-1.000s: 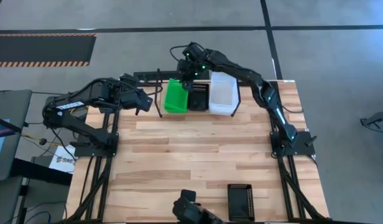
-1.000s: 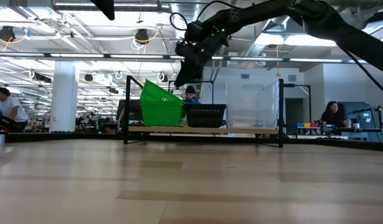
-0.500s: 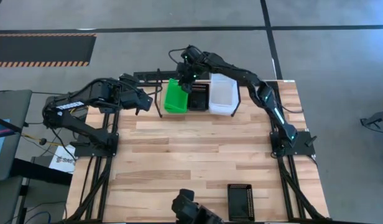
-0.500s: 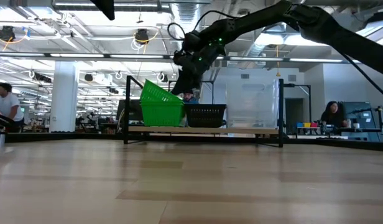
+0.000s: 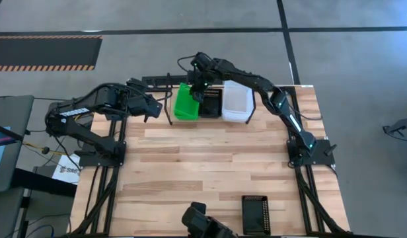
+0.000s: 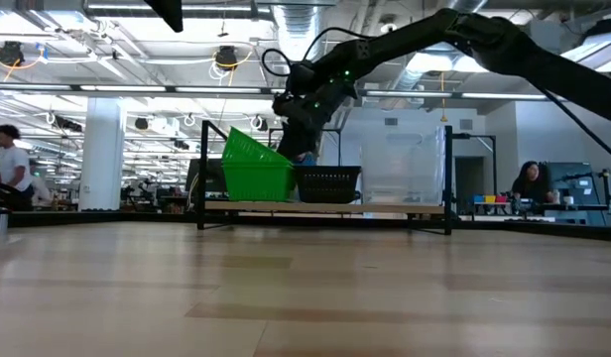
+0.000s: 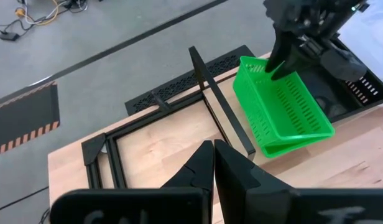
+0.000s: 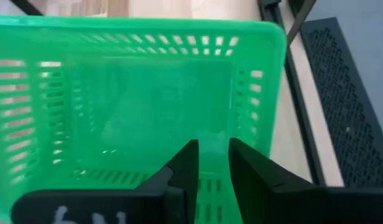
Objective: Stack baskets on shelf by color
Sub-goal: Stack the green bin into the green bin on the shelf
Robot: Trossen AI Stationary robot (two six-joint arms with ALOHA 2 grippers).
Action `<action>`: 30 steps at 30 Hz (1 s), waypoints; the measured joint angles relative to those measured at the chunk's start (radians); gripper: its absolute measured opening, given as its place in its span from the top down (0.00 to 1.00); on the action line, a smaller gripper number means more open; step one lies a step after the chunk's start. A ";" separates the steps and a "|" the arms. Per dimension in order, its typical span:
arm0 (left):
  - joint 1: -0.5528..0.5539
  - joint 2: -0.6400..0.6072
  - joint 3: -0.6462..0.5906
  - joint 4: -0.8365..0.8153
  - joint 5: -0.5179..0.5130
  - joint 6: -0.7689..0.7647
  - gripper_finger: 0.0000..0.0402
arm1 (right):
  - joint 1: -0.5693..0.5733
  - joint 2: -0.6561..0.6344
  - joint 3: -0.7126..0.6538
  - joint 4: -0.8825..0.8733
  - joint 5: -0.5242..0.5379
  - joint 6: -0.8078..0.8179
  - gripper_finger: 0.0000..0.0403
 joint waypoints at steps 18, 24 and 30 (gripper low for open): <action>0.000 0.000 0.000 0.000 -0.002 0.000 1.00 | -0.012 -0.006 0.020 -0.055 0.003 0.008 0.99; 0.000 0.000 0.000 0.000 -0.011 0.000 1.00 | -0.017 -0.022 0.023 -0.081 0.004 0.004 0.99; 0.000 0.000 0.000 0.000 -0.012 0.000 1.00 | -0.021 -0.028 0.023 -0.077 0.003 0.004 1.00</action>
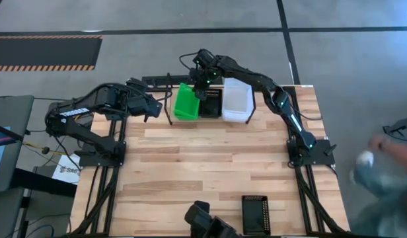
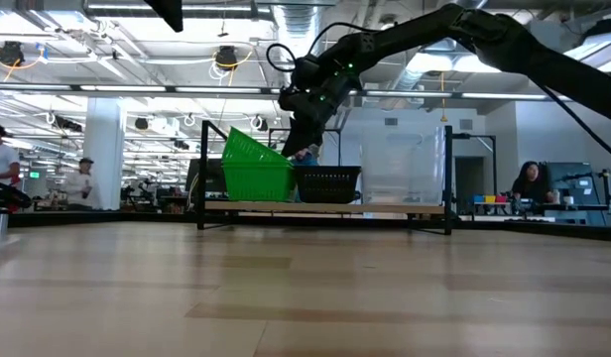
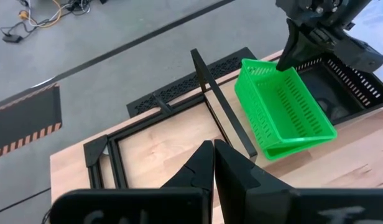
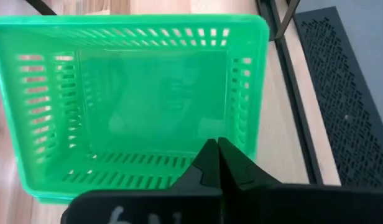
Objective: Stack baskets on shelf by color
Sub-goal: Stack the green bin into the green bin on the shelf
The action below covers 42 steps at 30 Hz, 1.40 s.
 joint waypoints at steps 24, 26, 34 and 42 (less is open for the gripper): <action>0.000 0.000 0.000 0.000 0.018 0.000 1.00 | 0.016 0.013 -0.024 0.070 -0.004 -0.041 0.86; 0.000 0.000 0.000 0.000 0.018 0.000 1.00 | 0.015 0.013 -0.024 0.072 -0.004 -0.040 0.86; 0.000 0.000 0.000 0.000 0.018 0.000 1.00 | 0.011 0.079 -0.025 0.065 -0.024 0.002 0.86; 0.000 0.000 0.000 0.000 0.017 0.000 1.00 | 0.010 0.071 -0.022 0.081 -0.020 -0.014 0.88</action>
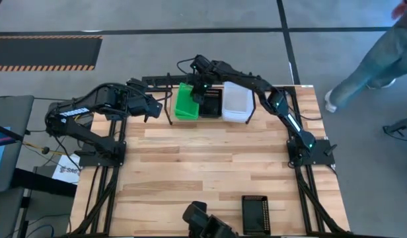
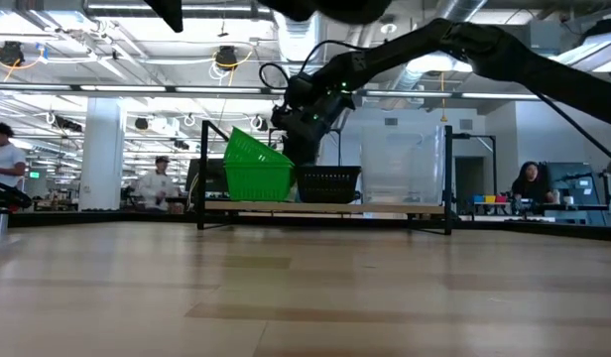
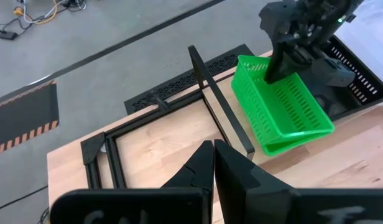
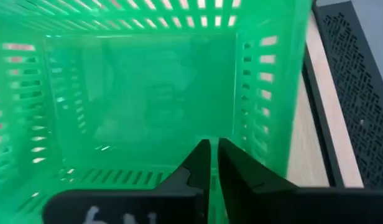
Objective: Stack baskets on shelf by color
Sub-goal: Stack the green bin into the green bin on the shelf
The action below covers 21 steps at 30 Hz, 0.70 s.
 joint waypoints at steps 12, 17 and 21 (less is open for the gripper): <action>0.000 0.000 0.000 0.000 -0.020 0.000 1.00 | -0.006 -0.020 0.023 -0.038 0.007 0.007 0.99; 0.000 0.000 0.000 0.000 -0.027 0.000 1.00 | 0.001 -0.043 0.023 -0.035 0.021 0.007 0.99; 0.000 0.000 0.000 0.000 -0.030 0.000 1.00 | 0.002 -0.059 0.023 -0.030 0.024 0.005 0.99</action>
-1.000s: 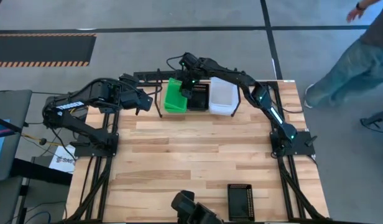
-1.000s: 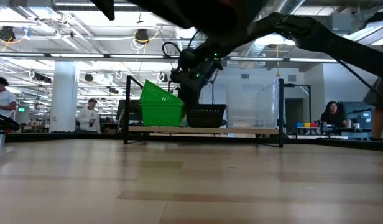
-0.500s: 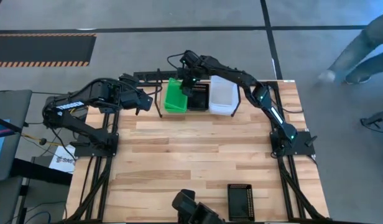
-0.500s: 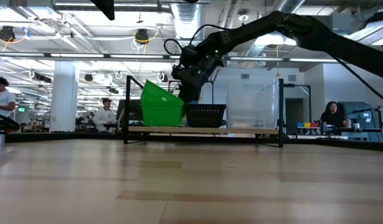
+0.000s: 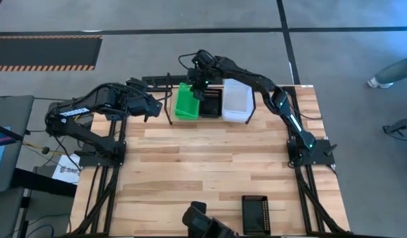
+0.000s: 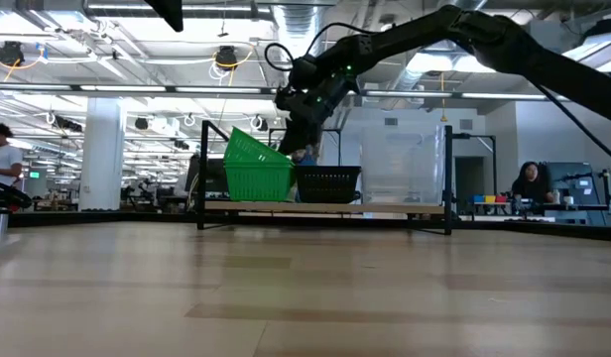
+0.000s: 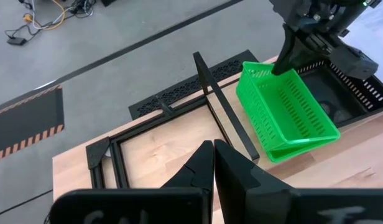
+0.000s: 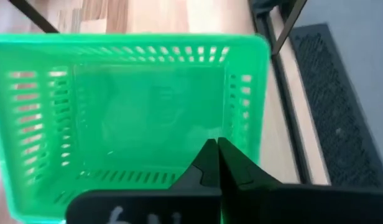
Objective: Stack baskets on shelf by color
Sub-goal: Stack the green bin into the green bin on the shelf
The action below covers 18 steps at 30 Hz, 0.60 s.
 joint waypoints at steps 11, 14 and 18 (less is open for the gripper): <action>0.000 0.000 0.000 0.000 0.008 0.000 1.00 | 0.000 -0.001 -0.006 0.007 0.006 -0.029 1.00; 0.000 0.000 0.000 0.000 0.008 0.000 1.00 | 0.000 -0.001 -0.006 0.017 0.007 -0.029 1.00; 0.000 0.000 0.000 0.000 0.008 0.000 1.00 | 0.000 -0.001 -0.006 0.029 0.007 -0.072 1.00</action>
